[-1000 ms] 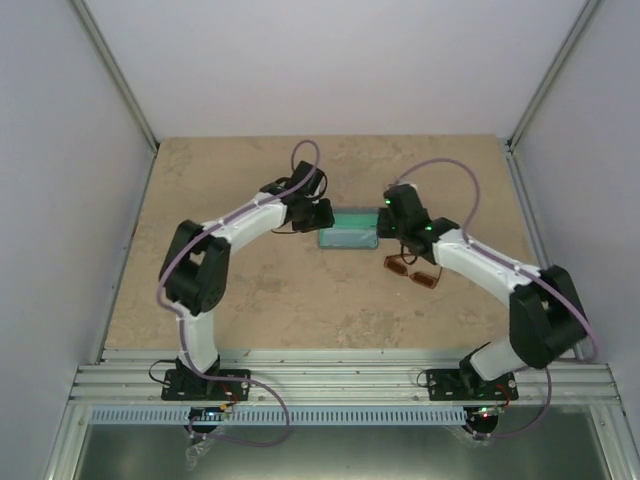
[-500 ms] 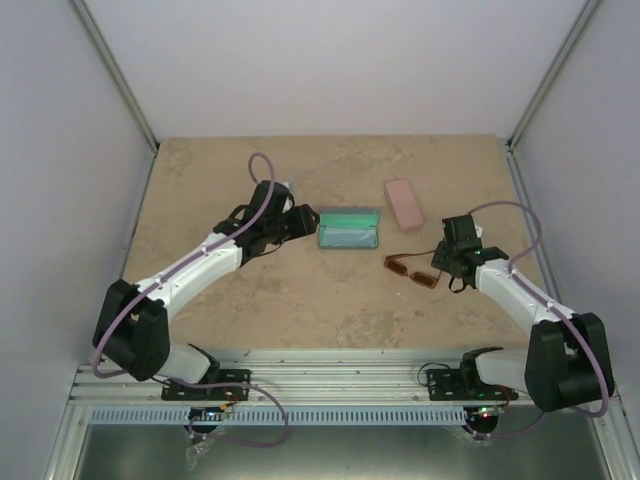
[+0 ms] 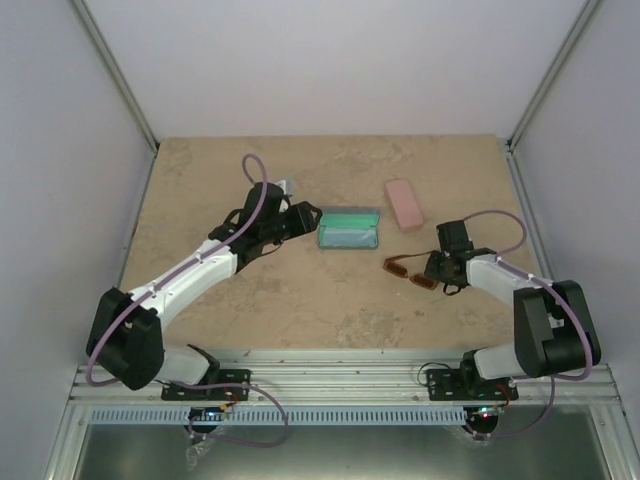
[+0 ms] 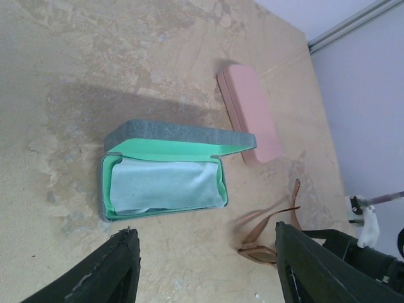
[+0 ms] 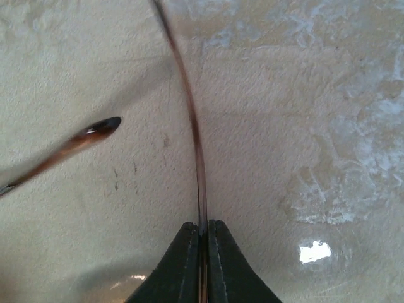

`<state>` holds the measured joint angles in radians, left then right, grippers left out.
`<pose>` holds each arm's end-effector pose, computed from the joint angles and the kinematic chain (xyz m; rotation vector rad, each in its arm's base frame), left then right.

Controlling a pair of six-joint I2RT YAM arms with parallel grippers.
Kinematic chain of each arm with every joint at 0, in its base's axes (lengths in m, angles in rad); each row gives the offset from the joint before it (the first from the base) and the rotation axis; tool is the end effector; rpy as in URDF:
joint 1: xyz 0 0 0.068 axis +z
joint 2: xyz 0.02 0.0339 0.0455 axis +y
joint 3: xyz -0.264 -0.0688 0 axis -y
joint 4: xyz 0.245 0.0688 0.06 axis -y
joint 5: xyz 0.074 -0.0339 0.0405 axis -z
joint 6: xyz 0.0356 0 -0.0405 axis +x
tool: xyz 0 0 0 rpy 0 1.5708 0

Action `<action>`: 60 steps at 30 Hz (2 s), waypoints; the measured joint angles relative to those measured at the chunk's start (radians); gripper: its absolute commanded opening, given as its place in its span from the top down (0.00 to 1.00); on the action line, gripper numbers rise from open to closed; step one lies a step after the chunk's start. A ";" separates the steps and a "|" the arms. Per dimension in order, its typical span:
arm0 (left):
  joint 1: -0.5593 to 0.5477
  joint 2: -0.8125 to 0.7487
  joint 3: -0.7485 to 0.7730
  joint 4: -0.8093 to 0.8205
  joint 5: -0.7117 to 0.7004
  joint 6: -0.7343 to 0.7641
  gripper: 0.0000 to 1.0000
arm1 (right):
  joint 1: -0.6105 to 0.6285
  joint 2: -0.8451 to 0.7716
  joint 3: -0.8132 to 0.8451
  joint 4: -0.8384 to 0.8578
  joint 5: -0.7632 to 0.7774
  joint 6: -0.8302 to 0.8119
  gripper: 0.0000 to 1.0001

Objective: Organize the sunglasses
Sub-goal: Pick up the sunglasses from the center of the board.

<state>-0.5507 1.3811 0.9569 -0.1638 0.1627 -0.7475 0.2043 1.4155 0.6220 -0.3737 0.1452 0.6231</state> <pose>0.2603 -0.1666 0.2661 -0.1259 2.2956 -0.8922 0.2328 0.0430 0.1413 0.6038 2.6468 0.0425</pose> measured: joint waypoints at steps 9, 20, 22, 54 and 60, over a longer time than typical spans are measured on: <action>0.000 -0.110 -0.031 0.047 -0.035 -0.013 0.39 | 0.000 -0.040 -0.002 0.014 -0.047 -0.018 0.99; 0.000 -0.212 -0.160 0.307 0.138 0.046 0.39 | -0.001 -0.204 0.125 0.126 -0.479 0.148 0.99; 0.000 -0.225 -0.184 0.401 0.202 0.066 0.40 | 0.000 -0.213 0.133 0.187 -0.569 0.229 1.00; -0.151 -0.034 -0.030 0.844 0.521 0.320 0.68 | 0.129 -0.174 0.299 0.524 -0.917 0.597 0.99; -0.158 -0.011 -0.004 0.828 0.530 0.352 0.82 | 0.132 -0.173 0.310 0.529 -0.928 0.597 1.00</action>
<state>-0.7082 1.3701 0.9527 0.6643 0.6926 -0.3958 0.3367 1.2427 0.9321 0.1551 -0.7826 1.2198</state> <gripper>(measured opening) 0.232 0.038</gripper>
